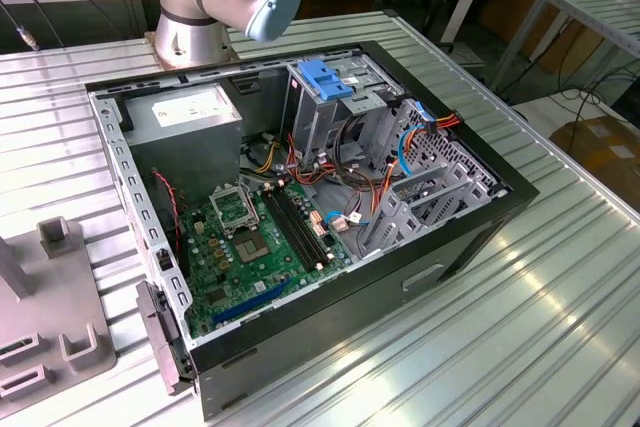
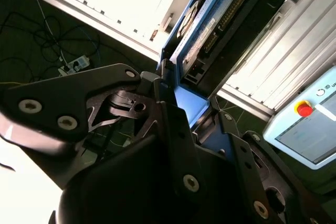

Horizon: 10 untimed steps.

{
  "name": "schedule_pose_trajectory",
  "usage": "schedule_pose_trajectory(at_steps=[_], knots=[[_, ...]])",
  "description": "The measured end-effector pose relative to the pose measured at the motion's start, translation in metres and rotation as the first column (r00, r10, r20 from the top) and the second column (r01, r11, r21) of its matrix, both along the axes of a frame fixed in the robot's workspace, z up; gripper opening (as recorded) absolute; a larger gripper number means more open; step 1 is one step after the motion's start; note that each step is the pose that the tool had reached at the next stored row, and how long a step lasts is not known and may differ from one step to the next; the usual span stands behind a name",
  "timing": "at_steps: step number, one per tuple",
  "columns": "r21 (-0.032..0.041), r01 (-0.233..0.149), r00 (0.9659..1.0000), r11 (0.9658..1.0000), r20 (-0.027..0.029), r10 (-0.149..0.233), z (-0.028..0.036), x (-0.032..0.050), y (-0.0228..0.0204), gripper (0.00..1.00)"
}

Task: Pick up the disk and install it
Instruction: 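Pick up the disk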

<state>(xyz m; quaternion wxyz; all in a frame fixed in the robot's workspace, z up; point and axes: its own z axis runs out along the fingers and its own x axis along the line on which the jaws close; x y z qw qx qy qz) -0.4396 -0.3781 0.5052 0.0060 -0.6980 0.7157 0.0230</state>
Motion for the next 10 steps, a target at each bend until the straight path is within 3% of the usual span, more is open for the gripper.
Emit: schedule_pose_trajectory(at_steps=[10], knots=[[-0.0001,0.0,1.0,1.0,-0.0001,0.0,0.0001,0.0124,0.0,0.37]])
